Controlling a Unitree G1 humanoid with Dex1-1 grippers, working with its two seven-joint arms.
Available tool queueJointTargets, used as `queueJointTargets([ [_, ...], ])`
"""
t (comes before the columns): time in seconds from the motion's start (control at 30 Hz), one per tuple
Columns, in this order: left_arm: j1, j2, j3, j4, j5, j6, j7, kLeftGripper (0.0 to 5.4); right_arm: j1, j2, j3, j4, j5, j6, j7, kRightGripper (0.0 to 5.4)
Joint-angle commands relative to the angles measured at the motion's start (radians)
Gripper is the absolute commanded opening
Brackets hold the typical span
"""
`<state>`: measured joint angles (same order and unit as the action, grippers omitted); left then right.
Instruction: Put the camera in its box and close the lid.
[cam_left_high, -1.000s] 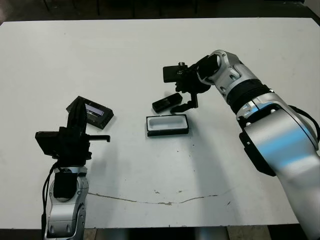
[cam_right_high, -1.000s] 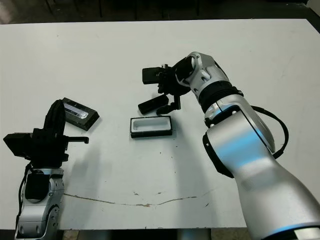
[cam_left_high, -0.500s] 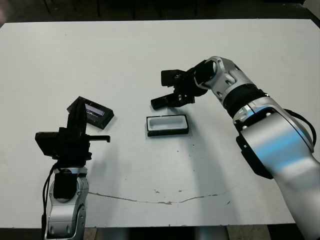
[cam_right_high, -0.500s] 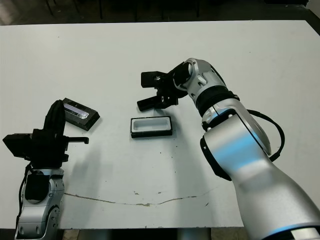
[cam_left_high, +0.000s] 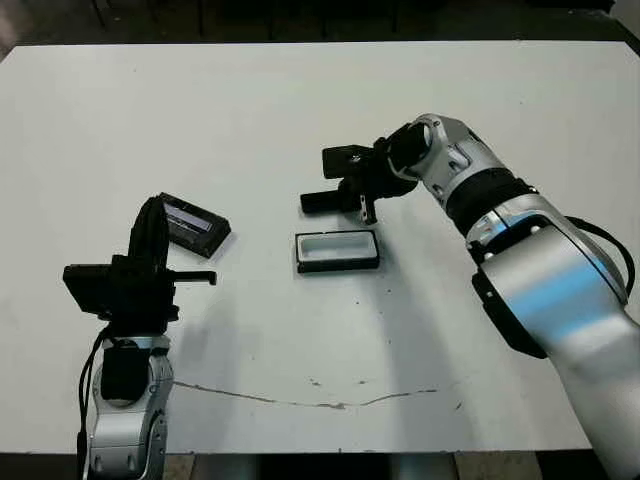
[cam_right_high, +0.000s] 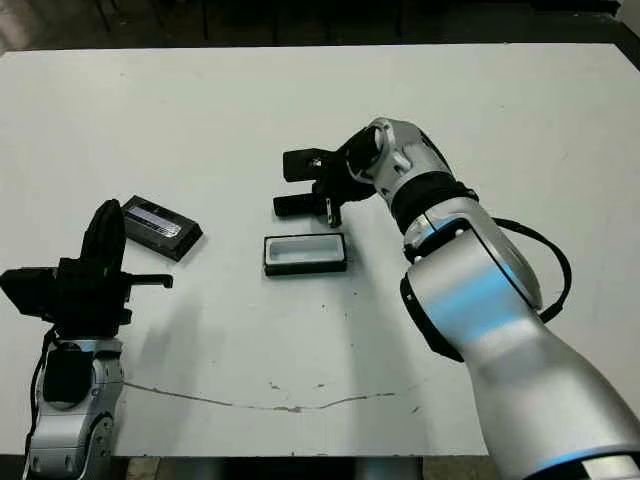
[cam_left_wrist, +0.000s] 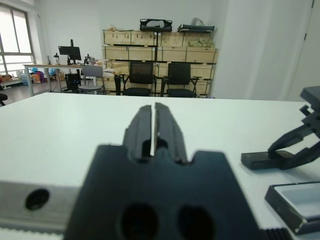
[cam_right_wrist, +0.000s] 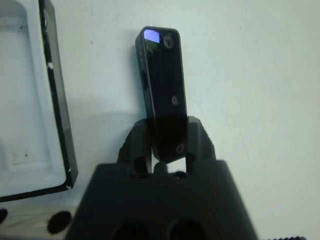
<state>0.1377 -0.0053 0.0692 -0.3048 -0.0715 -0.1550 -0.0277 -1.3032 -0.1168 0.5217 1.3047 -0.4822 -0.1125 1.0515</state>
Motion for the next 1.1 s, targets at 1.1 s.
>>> queueJointTargets([
  [1.1,-0.017,0.005,-0.030,0.069,0.034,-0.011,0.002,0.00,0.047,-0.219,-0.193,-0.325,0.176,0.101,0.144,0.33],
])
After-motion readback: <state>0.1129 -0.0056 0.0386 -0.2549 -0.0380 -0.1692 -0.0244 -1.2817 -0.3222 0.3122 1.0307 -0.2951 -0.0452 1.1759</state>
